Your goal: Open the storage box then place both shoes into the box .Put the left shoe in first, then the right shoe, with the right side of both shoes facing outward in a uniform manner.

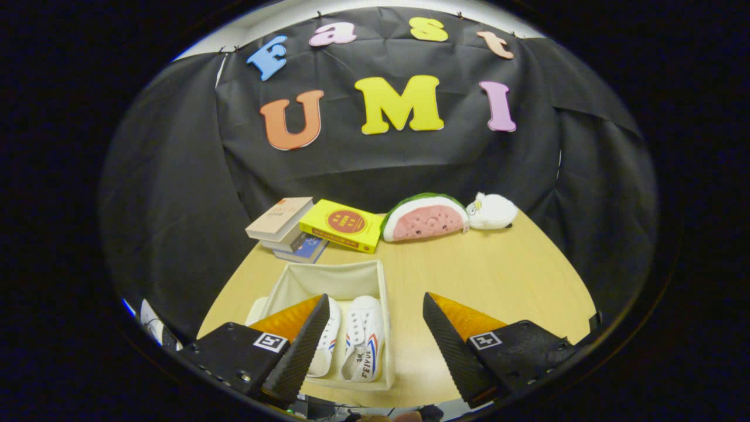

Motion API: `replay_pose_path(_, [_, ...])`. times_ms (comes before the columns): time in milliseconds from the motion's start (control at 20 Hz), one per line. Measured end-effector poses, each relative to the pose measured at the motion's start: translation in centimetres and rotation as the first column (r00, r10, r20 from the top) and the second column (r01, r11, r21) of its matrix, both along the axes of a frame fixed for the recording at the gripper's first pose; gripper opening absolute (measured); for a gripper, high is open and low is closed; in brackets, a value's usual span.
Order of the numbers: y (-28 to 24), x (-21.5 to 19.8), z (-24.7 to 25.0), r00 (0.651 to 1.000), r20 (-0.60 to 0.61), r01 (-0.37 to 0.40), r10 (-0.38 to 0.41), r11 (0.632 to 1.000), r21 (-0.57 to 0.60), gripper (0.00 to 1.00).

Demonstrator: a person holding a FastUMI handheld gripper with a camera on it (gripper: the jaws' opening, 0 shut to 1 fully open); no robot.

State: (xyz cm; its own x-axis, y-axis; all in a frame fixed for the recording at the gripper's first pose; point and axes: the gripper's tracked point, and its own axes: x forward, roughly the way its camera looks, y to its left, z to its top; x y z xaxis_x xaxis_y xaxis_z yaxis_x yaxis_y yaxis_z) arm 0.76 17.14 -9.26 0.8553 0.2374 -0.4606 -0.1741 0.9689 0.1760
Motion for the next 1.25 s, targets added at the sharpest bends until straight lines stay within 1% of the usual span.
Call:
replay_pose_path(200, [-3.6, -0.8, 3.8, 0.991, 0.119, 0.071, -0.067, 0.997, -0.029, 0.96])
replay_pose_path(250, [-4.7, -0.2, 3.9, 0.986, 0.147, 0.09, -0.084, 0.995, -0.037, 0.96])
replay_pose_path(450, [-6.7, -1.4, 6.2, 0.967, 0.226, 0.132, -0.118, 0.99, -0.046, 0.96])
replay_pose_path(550, [-7.2, -2.2, 6.7, 0.964, 0.235, 0.139, -0.124, 0.989, -0.047, 0.96])
replay_pose_path(650, [-8.4, -2.8, 7.2, 0.96, 0.239, 0.167, -0.15, 0.985, -0.052, 0.96])
replay_pose_path(850, [-9.4, -2.9, 8.0, 0.953, 0.227, 0.209, -0.199, 0.978, -0.02, 0.96])
replay_pose_path(1250, [-8.6, -3.7, 8.7, 0.953, 0.234, 0.198, -0.192, 0.98, -0.005, 0.97])
